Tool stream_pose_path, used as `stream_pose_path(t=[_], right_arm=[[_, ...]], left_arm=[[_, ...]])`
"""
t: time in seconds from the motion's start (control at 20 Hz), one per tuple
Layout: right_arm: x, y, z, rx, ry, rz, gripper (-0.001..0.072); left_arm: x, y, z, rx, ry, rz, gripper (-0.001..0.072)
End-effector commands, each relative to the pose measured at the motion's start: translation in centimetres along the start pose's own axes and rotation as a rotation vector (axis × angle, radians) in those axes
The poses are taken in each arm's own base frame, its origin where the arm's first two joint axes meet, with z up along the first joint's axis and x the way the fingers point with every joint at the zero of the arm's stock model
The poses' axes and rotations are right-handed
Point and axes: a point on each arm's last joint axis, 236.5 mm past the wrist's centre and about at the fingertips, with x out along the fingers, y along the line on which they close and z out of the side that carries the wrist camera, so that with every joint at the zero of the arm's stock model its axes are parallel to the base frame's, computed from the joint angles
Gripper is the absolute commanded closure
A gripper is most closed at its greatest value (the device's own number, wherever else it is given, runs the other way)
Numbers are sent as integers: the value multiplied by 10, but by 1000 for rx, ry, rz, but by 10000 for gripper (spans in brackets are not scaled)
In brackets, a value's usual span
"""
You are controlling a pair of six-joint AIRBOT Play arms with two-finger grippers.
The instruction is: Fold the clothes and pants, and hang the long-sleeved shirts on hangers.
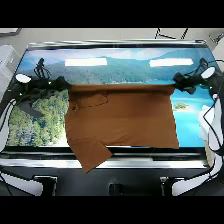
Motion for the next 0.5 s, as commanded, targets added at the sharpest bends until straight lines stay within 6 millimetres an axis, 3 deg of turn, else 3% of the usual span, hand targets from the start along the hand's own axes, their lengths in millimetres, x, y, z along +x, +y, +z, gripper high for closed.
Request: stream_pose_path(t=[0.0,0.05,0.15,0.45], right_arm=[[-20,-49,-95,-57,411,-170,667],[-15,-55,-112,-70,471,-183,667],[-8,-67,-127,-83,512,-201,667],[4,-68,-114,-93,450,-196,667]], left_arm=[[-19,18,-107,-84,430,83,685],[-17,22,-124,-96,483,94,685],[-12,25,-143,-116,530,96,685],[-13,42,-149,-126,550,163,685]])
